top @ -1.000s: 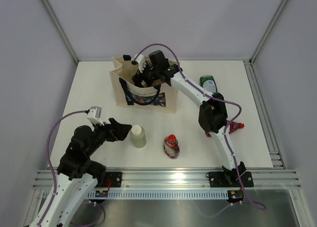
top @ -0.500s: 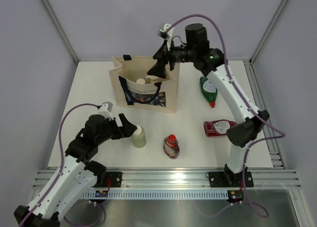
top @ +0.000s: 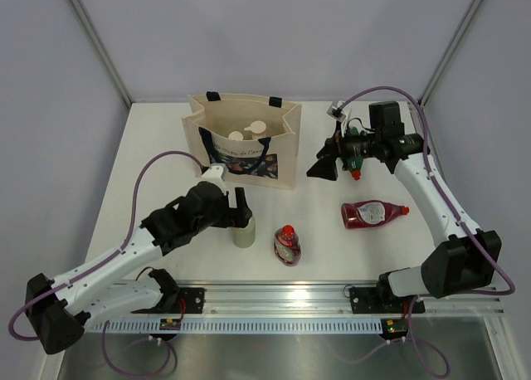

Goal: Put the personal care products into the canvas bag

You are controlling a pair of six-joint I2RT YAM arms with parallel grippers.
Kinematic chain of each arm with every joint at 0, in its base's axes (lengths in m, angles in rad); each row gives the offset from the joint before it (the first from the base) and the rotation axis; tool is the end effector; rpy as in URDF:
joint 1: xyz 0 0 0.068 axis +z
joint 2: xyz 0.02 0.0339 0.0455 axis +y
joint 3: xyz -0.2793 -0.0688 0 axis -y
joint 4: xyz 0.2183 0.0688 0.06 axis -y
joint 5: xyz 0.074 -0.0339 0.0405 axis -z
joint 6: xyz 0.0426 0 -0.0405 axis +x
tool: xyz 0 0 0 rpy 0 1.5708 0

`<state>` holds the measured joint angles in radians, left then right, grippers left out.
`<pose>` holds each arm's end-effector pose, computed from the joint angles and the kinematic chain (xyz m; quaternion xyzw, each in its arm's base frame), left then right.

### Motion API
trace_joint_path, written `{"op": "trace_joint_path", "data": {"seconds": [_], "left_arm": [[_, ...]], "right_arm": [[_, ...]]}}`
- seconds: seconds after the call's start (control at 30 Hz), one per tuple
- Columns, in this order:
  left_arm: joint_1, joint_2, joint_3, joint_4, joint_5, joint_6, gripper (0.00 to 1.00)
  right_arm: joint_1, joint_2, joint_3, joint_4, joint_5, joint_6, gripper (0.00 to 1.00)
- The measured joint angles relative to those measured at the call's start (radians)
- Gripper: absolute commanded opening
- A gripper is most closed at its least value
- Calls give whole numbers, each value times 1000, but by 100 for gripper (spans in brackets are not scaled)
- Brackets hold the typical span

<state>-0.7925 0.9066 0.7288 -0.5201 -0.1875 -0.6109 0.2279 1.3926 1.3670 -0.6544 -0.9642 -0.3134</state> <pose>0.1194 -0.1098 0.2794 0.0424 0.9022 -0.2069 0.3762 0.2519 0.0943 0.3810 -0.4062 0.7171 0.4017 0.3992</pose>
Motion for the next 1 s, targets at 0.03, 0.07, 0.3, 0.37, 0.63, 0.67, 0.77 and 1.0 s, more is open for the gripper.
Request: {"op": "trace_joint_path", "data": {"seconds": [0.03,0.07,0.3,0.37,0.63,0.67,0.77,1.0], "left_arm": [[-10,9,3,8,-12,0,99],[-17,15,4,16,-21,0,99],[-32,2,4,18,-34,16,99],[-32,-26,4,7,-32,29,99],[-33,-71,4,8,42,93,99],[-33,-60,4,10,55,100,99],[-35,2,4,19,71,117,99],[-61,151,4,21,58,148,99]], "right_arm": [[-5,0,-31,-1,-3,-2,100],[-6,0,-56,-3,-10,-5,100],[-5,-4,-94,-4,-54,-22,100],[-5,-9,-94,-5,-62,-31,100],[-5,-19,-108,-5,-76,-49,99],[-5,-19,-109,-5,-76,-50,99],[-6,-19,-111,-5,-76,-52,99],[-8,-19,-121,-4,-78,-61,99]]}}
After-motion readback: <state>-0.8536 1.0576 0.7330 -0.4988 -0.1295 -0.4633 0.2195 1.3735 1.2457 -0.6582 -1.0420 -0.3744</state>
